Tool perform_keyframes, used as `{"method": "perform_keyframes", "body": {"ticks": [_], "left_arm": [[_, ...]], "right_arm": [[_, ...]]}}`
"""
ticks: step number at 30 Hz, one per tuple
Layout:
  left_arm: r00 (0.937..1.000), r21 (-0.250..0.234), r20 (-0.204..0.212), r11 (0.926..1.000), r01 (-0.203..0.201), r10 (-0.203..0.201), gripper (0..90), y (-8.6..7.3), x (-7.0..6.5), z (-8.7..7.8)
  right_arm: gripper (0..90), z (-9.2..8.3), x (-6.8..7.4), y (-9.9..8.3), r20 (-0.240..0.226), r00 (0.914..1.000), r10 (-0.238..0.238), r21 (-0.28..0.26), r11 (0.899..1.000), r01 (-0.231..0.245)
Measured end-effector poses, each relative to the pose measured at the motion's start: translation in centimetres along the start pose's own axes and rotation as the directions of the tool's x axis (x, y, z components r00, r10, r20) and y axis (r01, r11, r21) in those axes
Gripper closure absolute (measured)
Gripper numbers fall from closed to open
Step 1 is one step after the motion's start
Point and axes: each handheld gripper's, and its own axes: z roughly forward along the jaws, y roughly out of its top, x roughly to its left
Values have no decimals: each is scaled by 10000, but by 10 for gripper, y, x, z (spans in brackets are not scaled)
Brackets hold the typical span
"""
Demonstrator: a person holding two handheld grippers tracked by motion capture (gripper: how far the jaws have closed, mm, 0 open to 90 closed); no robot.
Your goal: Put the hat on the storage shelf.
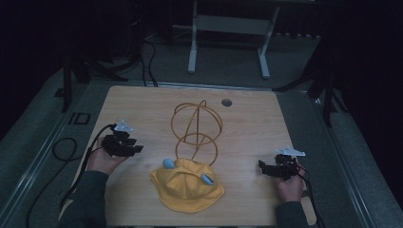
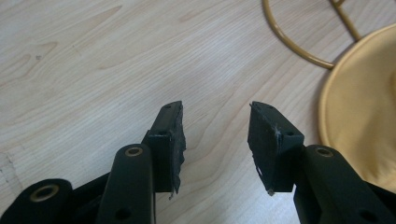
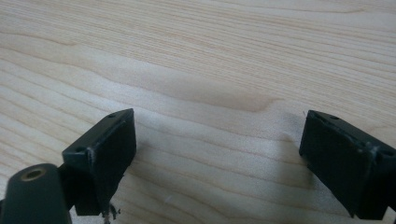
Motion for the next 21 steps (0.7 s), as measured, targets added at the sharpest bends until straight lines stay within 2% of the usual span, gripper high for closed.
{"method": "perform_keyframes", "body": {"ticks": [6,12,21], "left_arm": [[9989,167,124,9989,-443,441,553,6,-2,-10],[9955,292,369,9957,-882,871,556,13,-11,-16],[9824,324,829,9848,-1706,1675,561,30,-26,-28]], "right_arm": [[108,0,0,0,0,10000,-4,0,10000,4],[109,0,0,0,-15,10000,-32,-2,10000,32],[109,0,0,0,-33,10000,-51,-11,10000,51]]}}
